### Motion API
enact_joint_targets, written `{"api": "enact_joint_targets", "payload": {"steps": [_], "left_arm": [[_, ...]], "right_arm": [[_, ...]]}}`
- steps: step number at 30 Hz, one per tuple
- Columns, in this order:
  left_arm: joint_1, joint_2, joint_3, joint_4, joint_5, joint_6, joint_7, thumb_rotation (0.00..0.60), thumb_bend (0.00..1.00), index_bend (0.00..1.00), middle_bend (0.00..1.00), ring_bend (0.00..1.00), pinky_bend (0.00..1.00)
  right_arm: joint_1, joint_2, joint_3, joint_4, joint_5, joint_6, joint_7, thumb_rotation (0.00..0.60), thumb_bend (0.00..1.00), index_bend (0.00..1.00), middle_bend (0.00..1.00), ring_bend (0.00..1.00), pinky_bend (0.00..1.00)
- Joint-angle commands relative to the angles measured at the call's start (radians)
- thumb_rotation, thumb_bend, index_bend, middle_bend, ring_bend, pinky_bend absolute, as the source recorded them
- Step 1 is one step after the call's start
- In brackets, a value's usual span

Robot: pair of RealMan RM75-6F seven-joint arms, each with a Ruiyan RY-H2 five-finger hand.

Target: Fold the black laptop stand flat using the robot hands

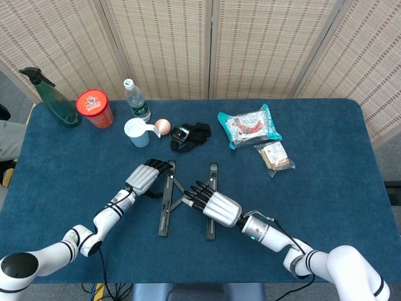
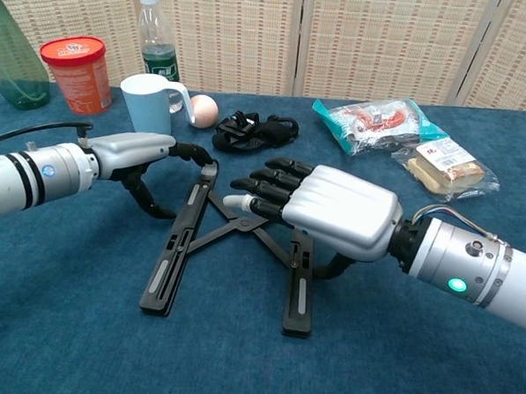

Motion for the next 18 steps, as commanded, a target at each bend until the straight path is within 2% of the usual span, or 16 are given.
{"api": "enact_joint_targets", "payload": {"steps": [1, 18], "left_arm": [[-0.001, -0.002, 0.000, 0.002, 0.001, 0.001, -0.005, 0.600, 0.18, 0.12, 0.12, 0.10, 0.06], [-0.006, -0.002, 0.001, -0.012, 0.006, 0.001, -0.023, 0.600, 0.18, 0.12, 0.12, 0.10, 0.06]], "right_arm": [[0.002, -0.011, 0.001, 0.014, -0.002, 0.007, 0.000, 0.600, 0.00, 0.00, 0.00, 0.00, 0.00], [0.032, -0.114, 0.025, 0.137, -0.009, 0.071, 0.012, 0.600, 0.00, 0.00, 0.00, 0.00, 0.00]]}}
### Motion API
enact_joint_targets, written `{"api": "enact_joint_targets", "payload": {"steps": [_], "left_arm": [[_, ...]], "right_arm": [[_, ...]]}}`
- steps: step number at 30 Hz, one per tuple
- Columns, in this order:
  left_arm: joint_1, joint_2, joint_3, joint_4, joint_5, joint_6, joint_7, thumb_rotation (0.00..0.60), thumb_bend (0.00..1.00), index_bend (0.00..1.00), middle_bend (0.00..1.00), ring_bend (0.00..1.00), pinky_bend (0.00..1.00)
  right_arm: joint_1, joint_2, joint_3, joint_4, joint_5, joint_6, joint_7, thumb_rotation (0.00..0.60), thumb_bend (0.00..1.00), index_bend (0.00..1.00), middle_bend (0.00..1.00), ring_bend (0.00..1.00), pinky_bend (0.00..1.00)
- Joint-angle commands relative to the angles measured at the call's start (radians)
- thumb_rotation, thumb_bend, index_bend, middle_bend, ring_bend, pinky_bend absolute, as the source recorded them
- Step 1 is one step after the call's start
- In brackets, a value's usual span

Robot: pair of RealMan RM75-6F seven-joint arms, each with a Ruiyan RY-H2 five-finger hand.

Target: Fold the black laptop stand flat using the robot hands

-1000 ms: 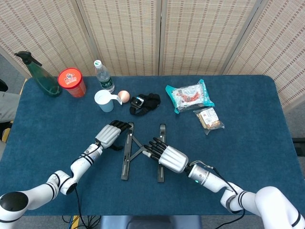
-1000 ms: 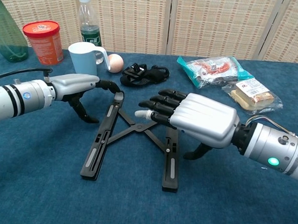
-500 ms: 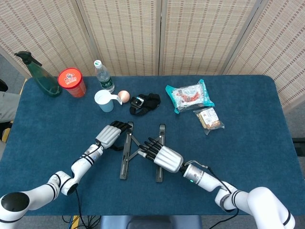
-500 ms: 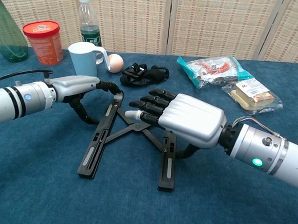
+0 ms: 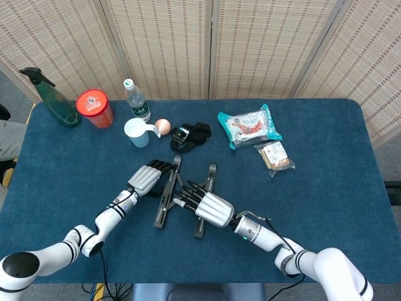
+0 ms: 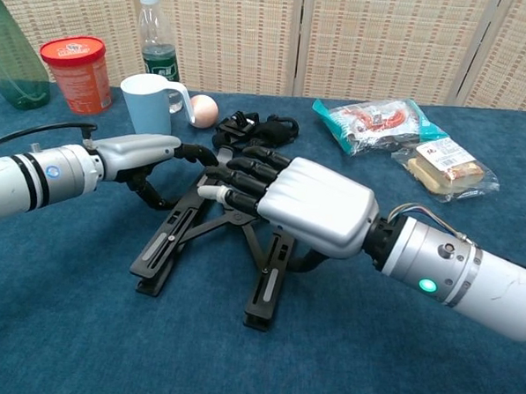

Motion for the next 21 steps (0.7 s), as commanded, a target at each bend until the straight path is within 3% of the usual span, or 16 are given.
{"api": "enact_joint_targets", "payload": {"steps": [1, 15, 21], "left_arm": [[0.000, 0.000, -0.001, -0.002, -0.001, 0.000, 0.000, 0.600, 0.18, 0.12, 0.12, 0.10, 0.06], [-0.001, 0.008, 0.004, -0.020, 0.001, -0.002, 0.003, 0.600, 0.18, 0.12, 0.12, 0.10, 0.06], [0.013, 0.030, -0.003, -0.017, -0.018, 0.003, 0.012, 0.600, 0.18, 0.12, 0.12, 0.10, 0.06]], "right_arm": [[0.011, -0.014, 0.009, 0.013, 0.004, 0.004, 0.007, 0.600, 0.00, 0.00, 0.00, 0.00, 0.00], [0.056, -0.051, 0.038, 0.033, 0.027, 0.003, 0.008, 0.600, 0.00, 0.00, 0.00, 0.00, 0.00], [0.052, 0.033, 0.002, -0.073, 0.007, 0.007, 0.024, 0.600, 0.00, 0.00, 0.00, 0.00, 0.00]]}}
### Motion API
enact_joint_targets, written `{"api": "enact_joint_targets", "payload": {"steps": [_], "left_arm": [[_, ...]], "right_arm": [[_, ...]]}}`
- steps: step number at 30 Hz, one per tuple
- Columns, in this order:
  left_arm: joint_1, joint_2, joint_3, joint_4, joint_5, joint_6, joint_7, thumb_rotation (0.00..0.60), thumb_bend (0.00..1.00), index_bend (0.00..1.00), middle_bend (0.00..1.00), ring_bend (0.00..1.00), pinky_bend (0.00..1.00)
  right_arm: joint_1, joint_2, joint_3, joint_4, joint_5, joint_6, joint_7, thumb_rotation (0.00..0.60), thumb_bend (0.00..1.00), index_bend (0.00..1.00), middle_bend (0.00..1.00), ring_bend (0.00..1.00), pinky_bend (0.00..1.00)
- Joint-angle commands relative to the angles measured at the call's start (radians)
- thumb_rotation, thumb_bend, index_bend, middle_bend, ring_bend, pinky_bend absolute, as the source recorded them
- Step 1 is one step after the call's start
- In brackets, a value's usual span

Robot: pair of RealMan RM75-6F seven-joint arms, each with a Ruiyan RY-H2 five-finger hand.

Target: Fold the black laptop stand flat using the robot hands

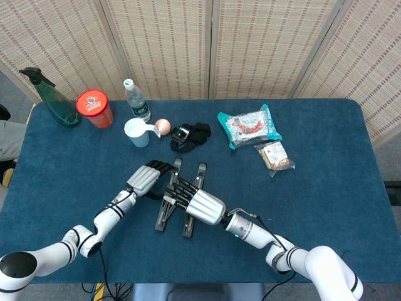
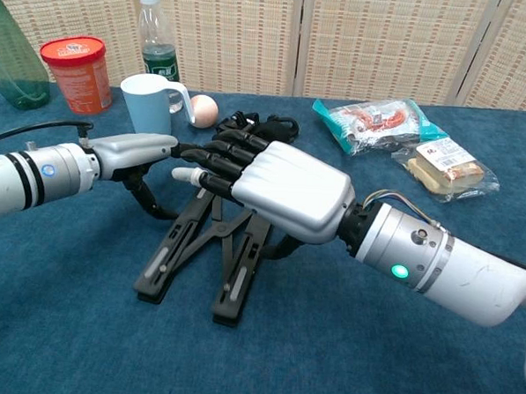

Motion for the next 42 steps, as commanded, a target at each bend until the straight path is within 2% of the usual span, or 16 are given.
{"api": "enact_joint_targets", "payload": {"steps": [1, 4, 9, 11, 14, 17, 22, 42], "left_arm": [[0.010, 0.017, -0.006, -0.005, -0.011, 0.007, 0.007, 0.600, 0.18, 0.12, 0.12, 0.10, 0.06], [0.023, 0.040, -0.013, -0.021, -0.023, 0.022, 0.018, 0.600, 0.18, 0.12, 0.12, 0.10, 0.06], [0.053, 0.098, -0.029, -0.073, -0.050, 0.054, 0.050, 0.600, 0.18, 0.12, 0.12, 0.10, 0.06], [0.065, 0.122, -0.035, -0.099, -0.061, 0.065, 0.066, 0.600, 0.18, 0.12, 0.12, 0.10, 0.06], [0.077, 0.149, -0.041, -0.128, -0.075, 0.073, 0.086, 0.600, 0.18, 0.12, 0.12, 0.10, 0.06], [0.089, 0.174, -0.047, -0.158, -0.089, 0.080, 0.103, 0.600, 0.18, 0.12, 0.12, 0.10, 0.06], [0.100, 0.198, -0.055, -0.186, -0.105, 0.085, 0.118, 0.600, 0.18, 0.12, 0.12, 0.09, 0.06], [0.127, 0.213, -0.061, -0.179, -0.113, 0.092, 0.088, 0.600, 0.18, 0.12, 0.12, 0.08, 0.06]], "right_arm": [[0.006, 0.085, -0.025, -0.110, -0.015, -0.010, 0.016, 0.600, 0.00, 0.00, 0.00, 0.00, 0.00], [0.023, 0.166, -0.024, -0.237, 0.000, -0.057, 0.034, 0.600, 0.00, 0.00, 0.00, 0.00, 0.00], [0.129, 0.356, -0.012, -0.501, 0.053, -0.282, 0.141, 0.600, 0.00, 0.00, 0.00, 0.00, 0.00], [0.181, 0.417, 0.000, -0.576, 0.081, -0.383, 0.180, 0.600, 0.00, 0.00, 0.00, 0.00, 0.00], [0.235, 0.459, 0.012, -0.624, 0.104, -0.485, 0.211, 0.600, 0.00, 0.00, 0.00, 0.00, 0.00], [0.290, 0.470, 0.020, -0.627, 0.113, -0.568, 0.250, 0.600, 0.00, 0.00, 0.00, 0.00, 0.00], [0.345, 0.444, 0.015, -0.580, 0.092, -0.617, 0.283, 0.600, 0.00, 0.00, 0.00, 0.00, 0.00], [0.451, 0.341, -0.047, -0.435, 0.050, -0.685, 0.364, 0.600, 0.00, 0.00, 0.00, 0.00, 0.00]]}}
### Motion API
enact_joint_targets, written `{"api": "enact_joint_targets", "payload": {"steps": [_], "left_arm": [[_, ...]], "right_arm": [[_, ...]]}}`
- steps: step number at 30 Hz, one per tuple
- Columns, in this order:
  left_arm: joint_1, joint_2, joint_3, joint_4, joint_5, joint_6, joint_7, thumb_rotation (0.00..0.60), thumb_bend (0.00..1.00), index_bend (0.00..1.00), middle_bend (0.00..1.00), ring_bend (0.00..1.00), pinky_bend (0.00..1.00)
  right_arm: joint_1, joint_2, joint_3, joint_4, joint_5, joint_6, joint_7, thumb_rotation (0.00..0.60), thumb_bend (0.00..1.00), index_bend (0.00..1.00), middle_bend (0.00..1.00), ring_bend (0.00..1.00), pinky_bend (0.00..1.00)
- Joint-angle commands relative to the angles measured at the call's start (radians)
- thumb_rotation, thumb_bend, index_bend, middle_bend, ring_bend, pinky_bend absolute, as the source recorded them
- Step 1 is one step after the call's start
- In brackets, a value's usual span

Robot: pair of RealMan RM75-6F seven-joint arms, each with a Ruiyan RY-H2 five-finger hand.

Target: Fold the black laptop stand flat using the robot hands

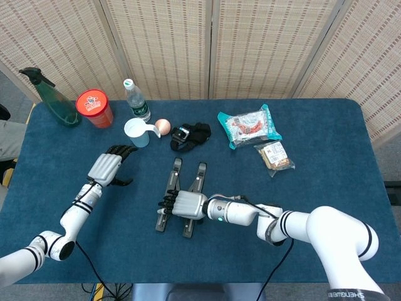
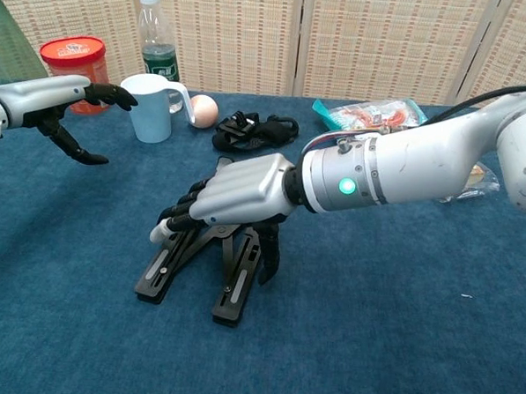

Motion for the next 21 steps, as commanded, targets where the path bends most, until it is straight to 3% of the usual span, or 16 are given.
{"api": "enact_joint_targets", "payload": {"steps": [1, 21], "left_arm": [[0.002, 0.000, 0.000, 0.003, 0.001, 0.001, -0.004, 0.600, 0.18, 0.12, 0.12, 0.08, 0.06], [0.010, -0.006, -0.005, 0.025, 0.007, 0.004, -0.027, 0.600, 0.18, 0.12, 0.12, 0.08, 0.06]], "right_arm": [[0.009, -0.006, -0.008, 0.009, -0.002, -0.008, 0.006, 0.600, 0.00, 0.00, 0.00, 0.00, 0.00], [0.078, -0.047, -0.033, 0.068, 0.015, -0.066, 0.057, 0.600, 0.00, 0.00, 0.00, 0.00, 0.00]]}}
